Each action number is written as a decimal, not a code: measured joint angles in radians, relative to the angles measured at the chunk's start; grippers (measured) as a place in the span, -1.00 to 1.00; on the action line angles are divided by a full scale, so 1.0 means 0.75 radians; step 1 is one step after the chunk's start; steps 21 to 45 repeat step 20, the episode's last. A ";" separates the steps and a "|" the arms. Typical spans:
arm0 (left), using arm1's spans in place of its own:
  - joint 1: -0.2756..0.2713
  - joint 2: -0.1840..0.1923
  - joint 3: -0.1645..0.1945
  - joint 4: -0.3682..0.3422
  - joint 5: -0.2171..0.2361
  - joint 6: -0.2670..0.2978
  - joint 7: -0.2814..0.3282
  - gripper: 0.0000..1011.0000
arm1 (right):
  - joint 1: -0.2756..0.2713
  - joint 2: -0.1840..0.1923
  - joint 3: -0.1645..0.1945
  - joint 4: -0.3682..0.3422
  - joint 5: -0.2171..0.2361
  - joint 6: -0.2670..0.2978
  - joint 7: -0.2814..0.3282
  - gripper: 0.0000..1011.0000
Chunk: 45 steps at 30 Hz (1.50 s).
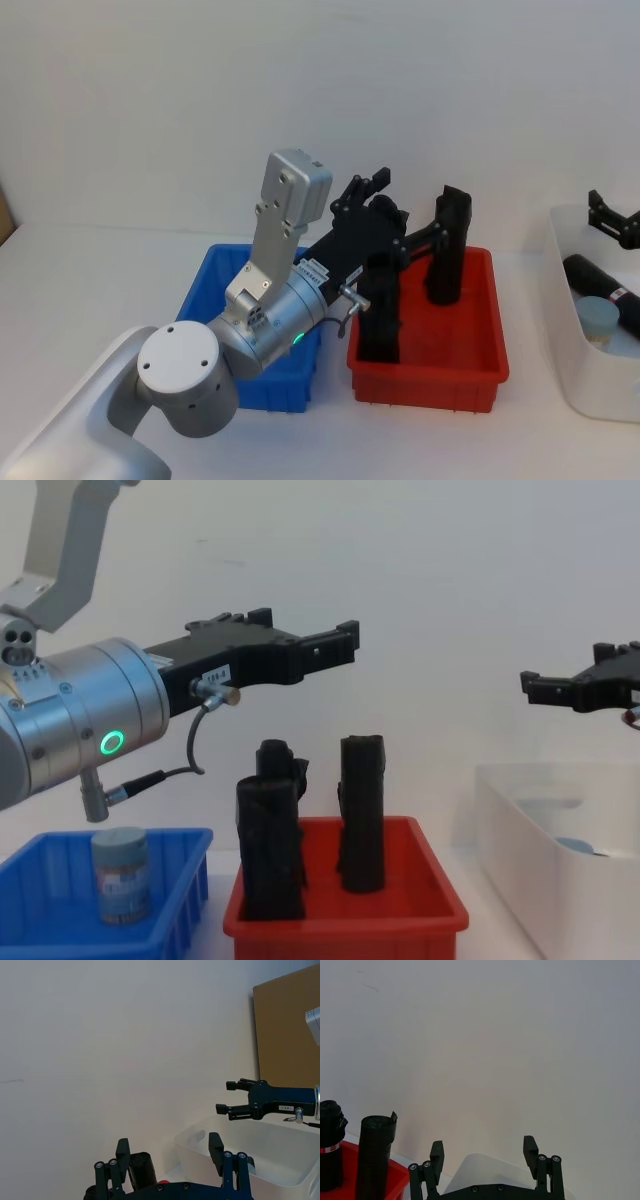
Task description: Pick the cotton swabs from the blue box and place them into the white box.
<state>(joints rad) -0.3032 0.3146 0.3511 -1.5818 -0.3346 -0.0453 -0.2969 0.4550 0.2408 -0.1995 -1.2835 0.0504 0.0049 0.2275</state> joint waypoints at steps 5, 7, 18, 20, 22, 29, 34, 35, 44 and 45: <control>0.000 0.000 0.000 0.000 0.000 0.000 0.000 0.98 | 0.001 0.000 -0.001 -0.001 -0.002 -0.002 0.007 0.98; 0.000 0.000 0.000 0.000 0.000 0.000 0.000 0.98 | 0.001 0.000 -0.001 -0.001 -0.002 -0.003 0.008 0.98; 0.000 0.000 0.000 0.000 0.000 0.000 0.000 0.98 | 0.002 0.000 -0.002 -0.003 -0.004 -0.005 0.015 0.98; 0.000 0.000 0.000 0.000 0.000 0.000 0.000 0.98 | 0.002 0.000 -0.002 -0.003 -0.004 -0.006 0.016 0.98; 0.000 0.000 0.000 0.000 0.000 0.000 0.000 0.98 | 0.002 0.000 -0.002 -0.003 -0.004 -0.006 0.016 0.98; 0.000 0.000 0.000 0.000 0.000 0.000 0.000 0.98 | 0.002 0.000 -0.002 -0.003 -0.004 -0.006 0.016 0.98; 0.000 0.000 0.000 0.000 0.000 0.000 0.000 0.98 | 0.002 0.000 -0.002 -0.003 -0.004 -0.006 0.016 0.98; 0.000 0.000 0.000 0.000 0.000 0.000 0.000 0.98 | 0.002 0.000 -0.002 -0.003 -0.004 -0.006 0.016 0.98; 0.000 0.000 0.000 0.000 0.000 0.000 0.000 0.98 | 0.002 0.000 -0.002 -0.003 -0.004 -0.006 0.016 0.98; 0.000 0.000 0.000 0.000 0.000 0.000 0.000 0.98 | 0.002 0.000 -0.002 -0.003 -0.004 -0.006 0.016 0.98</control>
